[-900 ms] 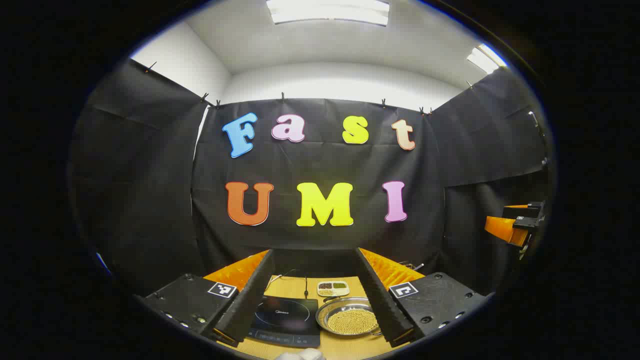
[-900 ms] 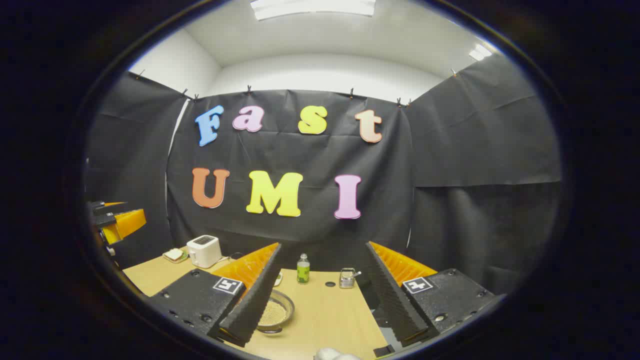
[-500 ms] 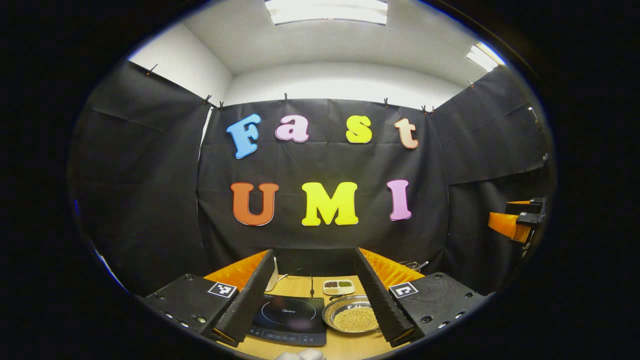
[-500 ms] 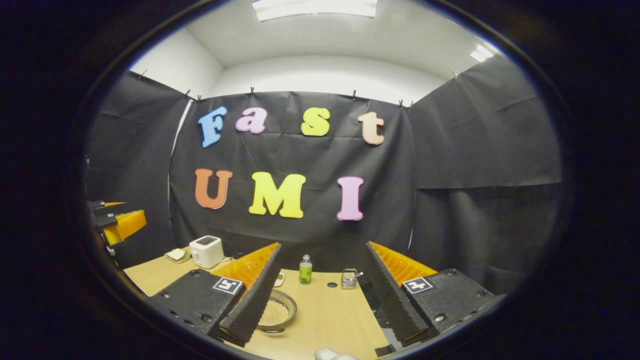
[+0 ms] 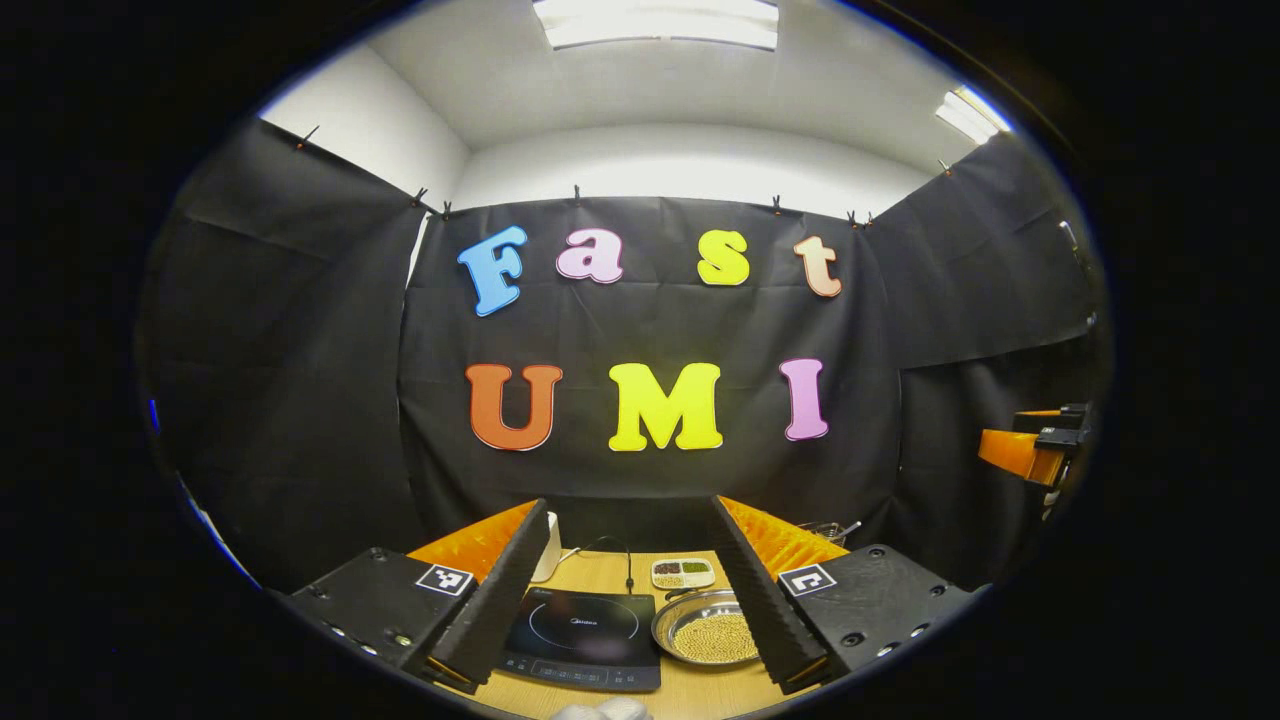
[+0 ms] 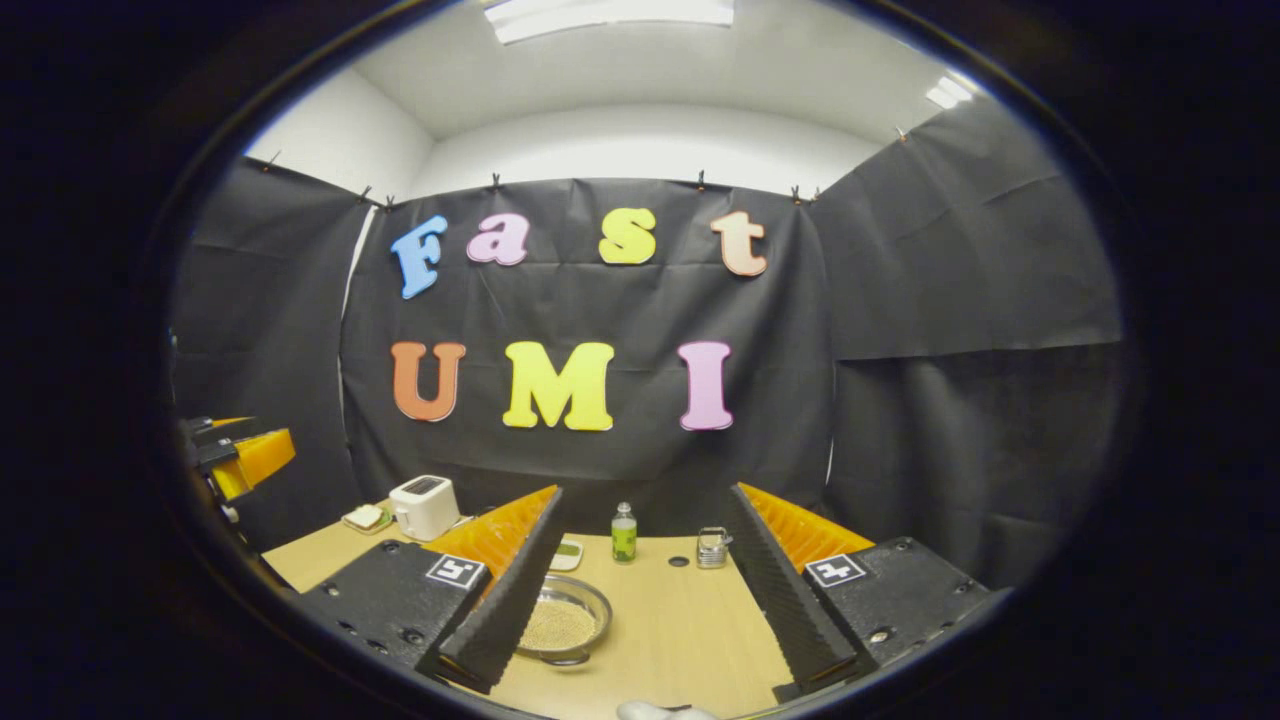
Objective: First push the handle of the pot to place it horizontally, then grasp the pot with both hands and set it on the induction cooktop.
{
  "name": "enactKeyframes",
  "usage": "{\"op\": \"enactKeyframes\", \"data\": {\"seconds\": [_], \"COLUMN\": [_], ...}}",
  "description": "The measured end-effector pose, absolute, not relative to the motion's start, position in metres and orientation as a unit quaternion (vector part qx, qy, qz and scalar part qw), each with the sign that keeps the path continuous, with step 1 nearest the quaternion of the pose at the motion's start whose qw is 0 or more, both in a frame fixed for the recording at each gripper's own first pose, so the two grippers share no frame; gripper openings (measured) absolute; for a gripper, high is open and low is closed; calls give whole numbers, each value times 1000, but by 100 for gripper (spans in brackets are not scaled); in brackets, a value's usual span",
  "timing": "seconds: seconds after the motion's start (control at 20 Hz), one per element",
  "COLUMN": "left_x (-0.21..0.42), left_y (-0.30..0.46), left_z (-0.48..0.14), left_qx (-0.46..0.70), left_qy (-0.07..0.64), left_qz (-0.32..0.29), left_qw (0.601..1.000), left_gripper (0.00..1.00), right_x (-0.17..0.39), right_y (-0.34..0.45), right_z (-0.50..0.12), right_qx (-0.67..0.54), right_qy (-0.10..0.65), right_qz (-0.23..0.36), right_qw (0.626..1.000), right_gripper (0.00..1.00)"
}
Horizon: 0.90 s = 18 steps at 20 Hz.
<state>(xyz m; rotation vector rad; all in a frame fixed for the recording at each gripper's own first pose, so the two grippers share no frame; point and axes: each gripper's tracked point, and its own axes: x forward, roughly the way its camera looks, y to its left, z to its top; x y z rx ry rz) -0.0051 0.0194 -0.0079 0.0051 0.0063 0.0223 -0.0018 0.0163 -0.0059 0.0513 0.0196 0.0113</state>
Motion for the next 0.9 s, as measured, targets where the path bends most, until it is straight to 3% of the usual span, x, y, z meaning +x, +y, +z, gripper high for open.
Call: {"op": "enactKeyframes", "data": {"seconds": [0.2,0.4,0.45,0.5,0.6,0.65,0.7,0.75,0.9], "left_x": [-4,-5,-4,-6,-10,-12,-14,-16,-25], "left_y": [24,25,25,25,26,26,27,28,36], "left_z": [-13,-24,-26,-30,-37,-40,-42,-42,-44], "left_qx": [0,4,3,2,-1,-2,-4,-5,1], "left_qy": [4,10,13,15,22,26,30,28,31], "left_qz": [10,9,9,10,14,18,21,24,40], "left_qw": [1000,1000,1000,1000,1000,999,999,999,999], "left_gripper": [95,95,84,95,95,95,84,95,95], "right_x": [-1,2,3,3,6,8,8,8,8], "right_y": [34,57,64,72,88,94,99,105,121], "right_z": [-19,-54,-65,-78,-112,-132,-153,-173,-233], "right_qx": [19,4,1,-2,-6,-7,-4,-1,-7], "right_qy": [28,73,86,101,140,163,185,208,263], "right_qz": [30,63,73,88,116,125,133,142,170], "right_qw": [999,995,994,991,983,979,974,968,950], "right_gripper": [97,65,46,36,17,11,10,5,4]}}
